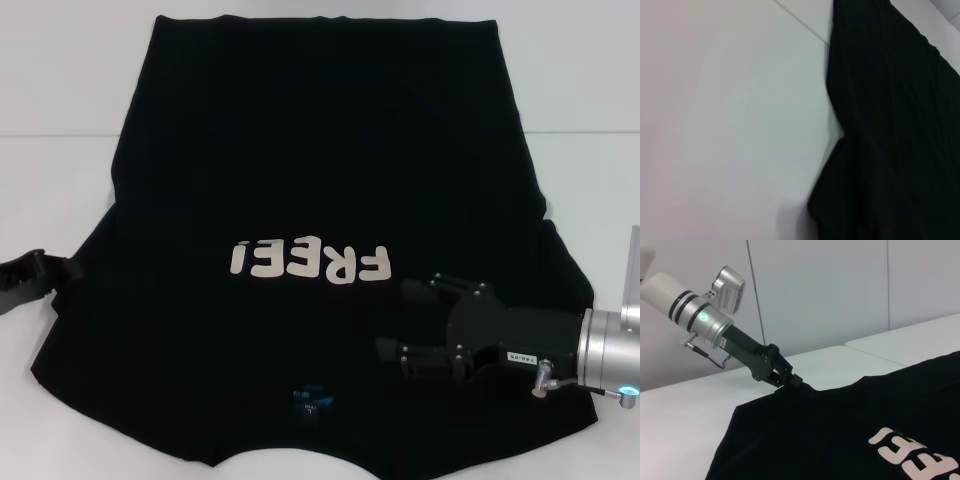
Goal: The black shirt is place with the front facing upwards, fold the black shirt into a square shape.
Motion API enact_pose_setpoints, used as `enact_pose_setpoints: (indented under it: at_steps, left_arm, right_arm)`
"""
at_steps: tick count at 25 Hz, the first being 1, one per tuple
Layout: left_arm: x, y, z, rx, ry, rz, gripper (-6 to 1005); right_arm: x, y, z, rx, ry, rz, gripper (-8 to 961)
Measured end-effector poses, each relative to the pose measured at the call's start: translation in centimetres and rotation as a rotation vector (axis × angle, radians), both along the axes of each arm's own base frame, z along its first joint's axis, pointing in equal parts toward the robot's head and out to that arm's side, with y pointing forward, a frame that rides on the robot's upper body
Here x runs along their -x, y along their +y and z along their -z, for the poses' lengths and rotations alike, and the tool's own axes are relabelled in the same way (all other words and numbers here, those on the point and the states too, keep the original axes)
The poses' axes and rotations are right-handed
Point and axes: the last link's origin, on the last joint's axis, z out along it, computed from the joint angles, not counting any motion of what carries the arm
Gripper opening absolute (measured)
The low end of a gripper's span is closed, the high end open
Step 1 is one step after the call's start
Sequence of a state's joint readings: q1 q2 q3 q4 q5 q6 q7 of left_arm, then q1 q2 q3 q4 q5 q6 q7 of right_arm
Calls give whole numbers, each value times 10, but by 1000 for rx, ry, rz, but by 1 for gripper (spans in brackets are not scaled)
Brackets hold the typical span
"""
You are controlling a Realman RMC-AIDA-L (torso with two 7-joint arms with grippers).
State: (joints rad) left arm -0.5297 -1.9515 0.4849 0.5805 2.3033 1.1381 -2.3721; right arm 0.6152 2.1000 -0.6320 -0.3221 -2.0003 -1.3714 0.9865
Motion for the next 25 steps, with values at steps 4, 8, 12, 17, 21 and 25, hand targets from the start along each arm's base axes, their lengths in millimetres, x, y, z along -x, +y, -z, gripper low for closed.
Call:
enact_pose_setpoints:
  at_steps: [4, 8, 12, 17, 21, 25]
  left_arm:
    - [0, 0, 1, 6, 7, 5, 200]
    - [1, -1, -2, -6, 13, 10, 200]
    - [2, 0, -2, -10, 14, 11, 67]
    - [1, -1, -1, -7, 17, 17, 6]
    - [1, 0, -2, -10, 17, 18, 6]
    - [2, 0, -5, -16, 21, 17, 6]
  right_arm:
    - [0, 0, 0, 0, 0, 0, 915]
    - [0, 0, 0, 0, 0, 1, 915]
    - [-1, 0, 0, 0, 0, 2, 915]
    - [-1, -1, 0, 0, 0, 3, 915]
    - [-1, -1, 0, 0, 0, 2, 914]
    - [-1, 0, 0, 0, 0, 2, 914]
